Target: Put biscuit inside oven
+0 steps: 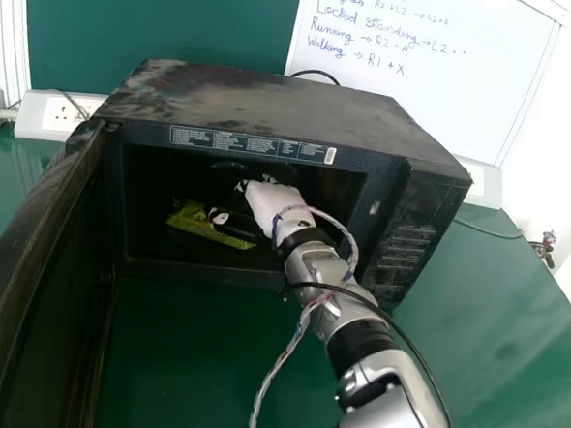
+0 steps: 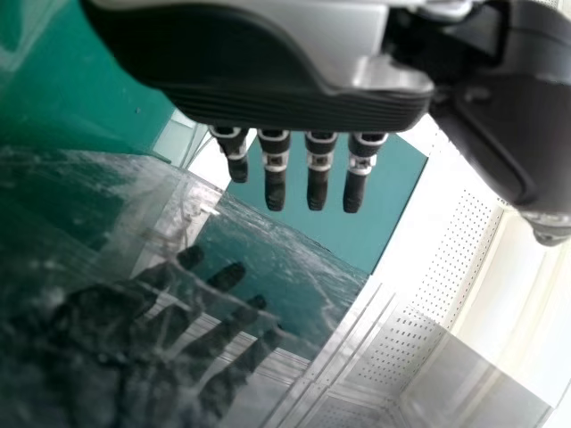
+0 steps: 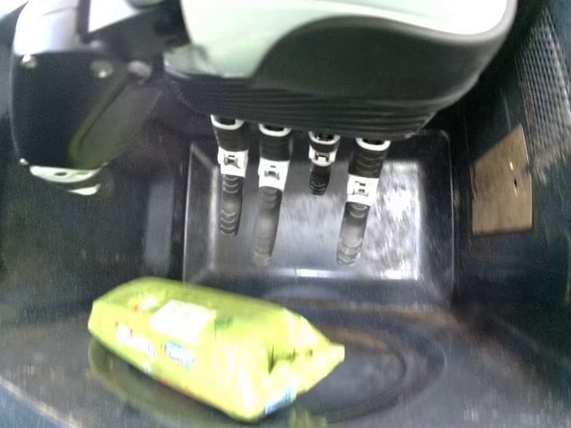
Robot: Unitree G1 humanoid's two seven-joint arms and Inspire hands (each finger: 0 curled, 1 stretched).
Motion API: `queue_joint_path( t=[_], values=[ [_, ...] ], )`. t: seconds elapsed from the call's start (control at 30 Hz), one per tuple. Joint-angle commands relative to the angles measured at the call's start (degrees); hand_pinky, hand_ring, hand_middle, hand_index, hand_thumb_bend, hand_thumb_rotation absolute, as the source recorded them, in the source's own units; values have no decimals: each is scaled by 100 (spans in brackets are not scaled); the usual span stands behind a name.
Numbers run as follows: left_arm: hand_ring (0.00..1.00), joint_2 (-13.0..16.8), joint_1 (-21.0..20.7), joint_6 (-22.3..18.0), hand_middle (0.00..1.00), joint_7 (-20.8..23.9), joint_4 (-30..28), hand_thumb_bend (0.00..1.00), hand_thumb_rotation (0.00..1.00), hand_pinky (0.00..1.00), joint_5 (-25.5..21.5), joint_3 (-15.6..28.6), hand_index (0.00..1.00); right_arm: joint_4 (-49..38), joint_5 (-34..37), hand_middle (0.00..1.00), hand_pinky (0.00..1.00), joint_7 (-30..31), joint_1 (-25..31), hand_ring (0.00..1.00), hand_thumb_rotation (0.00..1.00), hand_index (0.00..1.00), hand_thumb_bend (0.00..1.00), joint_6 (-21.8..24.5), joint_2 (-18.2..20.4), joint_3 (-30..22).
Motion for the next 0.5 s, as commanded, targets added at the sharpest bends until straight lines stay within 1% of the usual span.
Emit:
queue_joint_path(
  t=[0.0,0.1,0.2,0.47],
  values=[
    [94,-16,12,-56,98,-28,75,100,49,88,0,23,95,-100,98,71,62,-90,80,69,68,77,71,-143,-81,-75],
    [93,4,-15,-39,97,-31,91,100,48,87,-25,35,95,-148,172,75,63,-83,162,72,68,77,72,-266,-165,-124],
    [93,46,-52,-17,97,-38,110,100,48,87,-36,52,95,-226,210,78,62,-159,277,76,67,77,73,-365,-240,-162],
    [92,103,-158,5,96,-32,166,100,48,86,-33,75,96,-486,168,79,65,-350,568,75,69,77,73,-534,-546,-149]
  ],
)
